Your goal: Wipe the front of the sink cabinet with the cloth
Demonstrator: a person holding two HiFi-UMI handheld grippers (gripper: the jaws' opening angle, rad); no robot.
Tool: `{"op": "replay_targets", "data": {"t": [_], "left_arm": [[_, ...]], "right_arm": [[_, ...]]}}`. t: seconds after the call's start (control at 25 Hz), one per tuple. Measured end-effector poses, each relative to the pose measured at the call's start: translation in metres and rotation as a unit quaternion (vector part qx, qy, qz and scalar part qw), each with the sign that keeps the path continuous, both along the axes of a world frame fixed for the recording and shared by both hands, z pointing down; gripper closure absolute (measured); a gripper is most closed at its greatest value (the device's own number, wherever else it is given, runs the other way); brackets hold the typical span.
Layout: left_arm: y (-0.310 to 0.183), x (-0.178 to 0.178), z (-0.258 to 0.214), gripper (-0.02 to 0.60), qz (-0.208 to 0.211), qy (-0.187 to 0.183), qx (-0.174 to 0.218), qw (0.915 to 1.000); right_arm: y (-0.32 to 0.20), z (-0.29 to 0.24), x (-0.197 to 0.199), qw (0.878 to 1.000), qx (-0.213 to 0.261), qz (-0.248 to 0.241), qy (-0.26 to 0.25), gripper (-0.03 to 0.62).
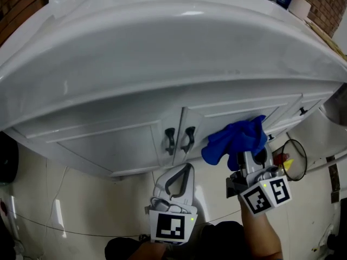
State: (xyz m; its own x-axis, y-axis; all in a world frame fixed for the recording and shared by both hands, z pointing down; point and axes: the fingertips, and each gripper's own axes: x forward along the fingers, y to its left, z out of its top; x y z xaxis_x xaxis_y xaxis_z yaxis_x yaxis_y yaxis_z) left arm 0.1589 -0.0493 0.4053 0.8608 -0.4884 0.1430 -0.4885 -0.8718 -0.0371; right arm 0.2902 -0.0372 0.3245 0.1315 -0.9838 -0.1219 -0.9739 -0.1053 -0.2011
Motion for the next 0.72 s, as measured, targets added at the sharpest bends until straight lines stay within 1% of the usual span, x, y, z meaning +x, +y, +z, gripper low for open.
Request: {"op": "replay_targets", "data": {"t": [0.12, 0.24, 0.36, 0.6, 0.72], "left_arm": [[0.003, 0.005, 0.009, 0.575, 0.002, -0.006, -0.01, 0.9999], [0.006, 0.009, 0.021, 0.575, 0.004, -0.02, -0.016, 0.9997], [0.01, 0.012, 0.035, 0.575, 0.011, -0.046, -0.023, 0.9986], [0.012, 0.012, 0.065, 0.575, 0.009, -0.081, -0.049, 0.9955], [0.012, 0.01, 0.07, 0.575, 0.007, -0.08, -0.062, 0.9948]], "right_arm": [[-0.001, 0.029, 0.001, 0.999, -0.033, -0.004, -0.007, 0.514], [-0.002, 0.059, 0.002, 0.998, -0.066, -0.007, -0.009, 0.514], [-0.002, 0.089, 0.004, 0.995, -0.095, -0.011, -0.018, 0.514], [-0.004, 0.149, 0.009, 0.987, -0.152, -0.016, -0.047, 0.514], [-0.004, 0.183, 0.011, 0.98, -0.189, -0.018, -0.059, 0.514]]}}
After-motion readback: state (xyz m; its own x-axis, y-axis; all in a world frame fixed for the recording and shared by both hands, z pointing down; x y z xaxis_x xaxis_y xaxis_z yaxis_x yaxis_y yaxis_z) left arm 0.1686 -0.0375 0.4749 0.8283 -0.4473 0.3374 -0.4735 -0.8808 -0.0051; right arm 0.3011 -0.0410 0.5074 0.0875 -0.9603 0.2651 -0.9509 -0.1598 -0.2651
